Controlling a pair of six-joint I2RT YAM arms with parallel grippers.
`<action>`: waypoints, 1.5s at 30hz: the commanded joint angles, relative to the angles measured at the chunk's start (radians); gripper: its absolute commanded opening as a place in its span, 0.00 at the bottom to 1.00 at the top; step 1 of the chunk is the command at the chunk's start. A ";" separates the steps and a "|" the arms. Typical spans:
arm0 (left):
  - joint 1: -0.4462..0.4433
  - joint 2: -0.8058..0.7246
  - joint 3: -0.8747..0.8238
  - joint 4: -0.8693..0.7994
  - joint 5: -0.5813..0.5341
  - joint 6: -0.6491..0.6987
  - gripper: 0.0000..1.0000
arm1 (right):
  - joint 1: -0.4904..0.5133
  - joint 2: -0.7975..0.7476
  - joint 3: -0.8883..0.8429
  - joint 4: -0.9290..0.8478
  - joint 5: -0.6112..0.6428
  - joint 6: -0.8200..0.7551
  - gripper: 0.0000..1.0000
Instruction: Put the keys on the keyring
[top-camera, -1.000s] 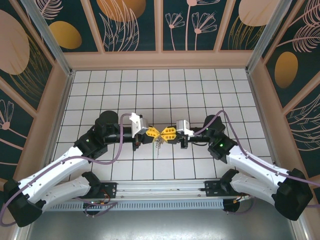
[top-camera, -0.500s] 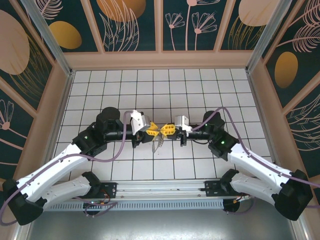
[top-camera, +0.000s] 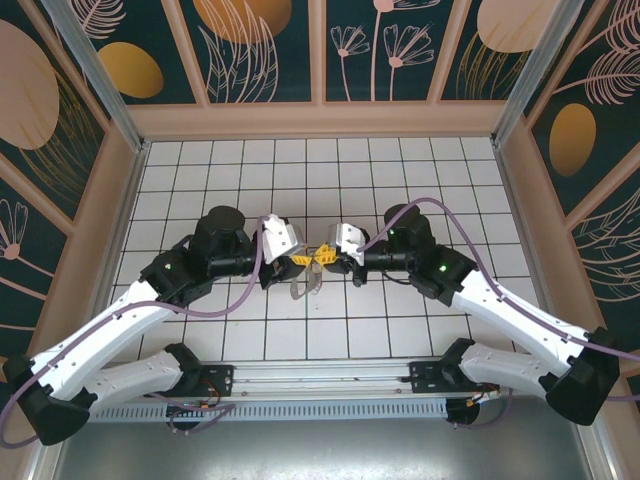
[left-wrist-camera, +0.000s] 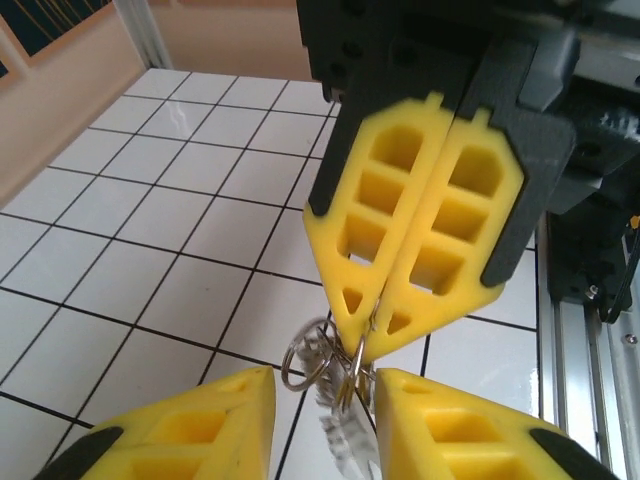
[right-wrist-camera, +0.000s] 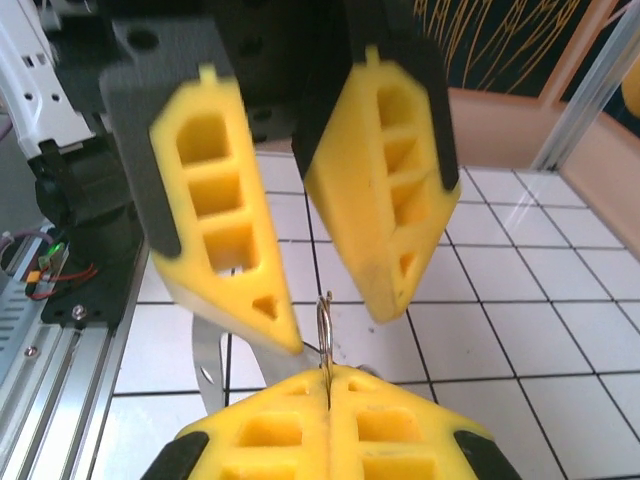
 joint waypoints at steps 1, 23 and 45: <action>0.001 0.006 0.041 -0.030 -0.010 0.036 0.28 | 0.012 0.004 0.056 -0.078 0.029 -0.032 0.00; -0.001 0.048 0.056 -0.069 0.093 0.043 0.00 | 0.017 0.012 0.071 -0.057 -0.002 -0.024 0.00; -0.002 -0.092 -0.178 0.455 0.227 -0.161 0.00 | 0.016 -0.077 -0.046 0.103 -0.026 0.032 0.21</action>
